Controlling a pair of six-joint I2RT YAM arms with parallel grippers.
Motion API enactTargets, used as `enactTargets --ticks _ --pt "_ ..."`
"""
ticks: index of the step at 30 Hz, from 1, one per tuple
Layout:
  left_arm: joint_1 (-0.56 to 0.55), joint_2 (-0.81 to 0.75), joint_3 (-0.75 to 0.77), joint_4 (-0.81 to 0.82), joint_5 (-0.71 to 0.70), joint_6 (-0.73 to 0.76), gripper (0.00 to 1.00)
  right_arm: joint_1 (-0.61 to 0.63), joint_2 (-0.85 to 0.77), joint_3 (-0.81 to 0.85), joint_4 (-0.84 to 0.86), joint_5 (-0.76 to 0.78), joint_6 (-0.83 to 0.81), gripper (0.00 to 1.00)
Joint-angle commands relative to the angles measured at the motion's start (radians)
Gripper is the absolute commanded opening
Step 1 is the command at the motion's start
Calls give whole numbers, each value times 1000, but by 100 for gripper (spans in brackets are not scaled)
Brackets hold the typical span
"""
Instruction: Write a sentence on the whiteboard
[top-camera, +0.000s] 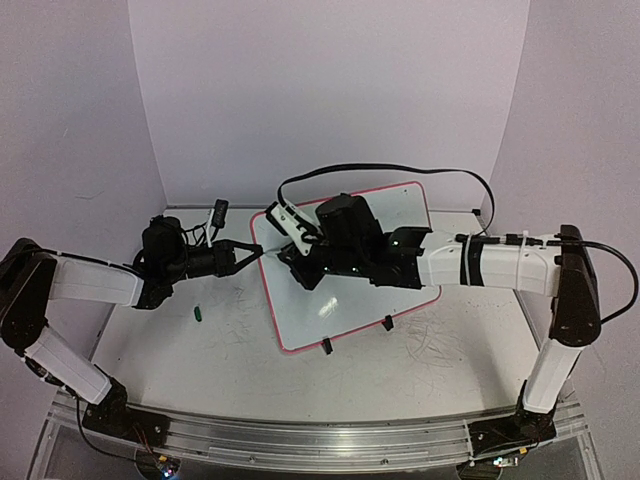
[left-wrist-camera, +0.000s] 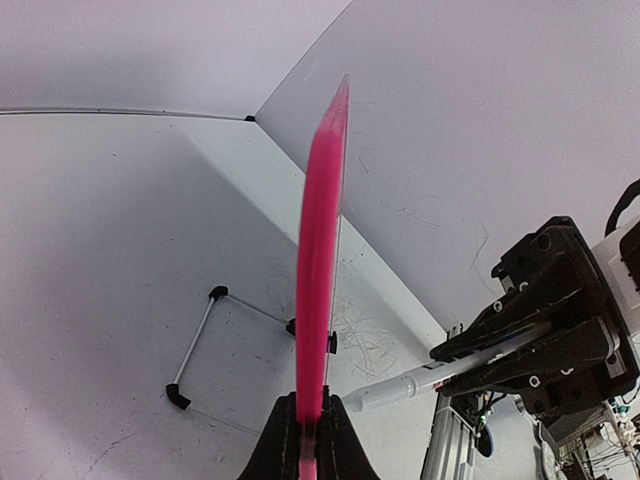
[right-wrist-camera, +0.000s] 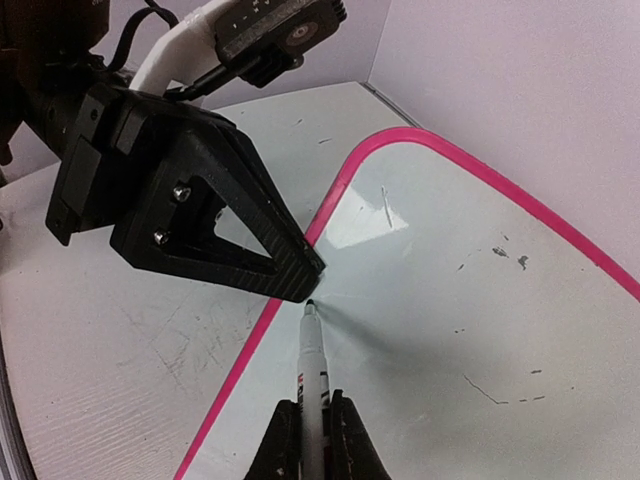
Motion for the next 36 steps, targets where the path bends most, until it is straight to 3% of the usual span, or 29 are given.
enactTargets --ticks 1,16,36 --pt "-1 -12 6 29 0 -3 0 5 7 29 21 40 11 0" --pt "-1 -12 8 29 0 -3 0 6 -46 -64 21 67 46 0" --pt "-1 -17 6 29 0 -4 0 5 -71 -57 93 51 52 0"
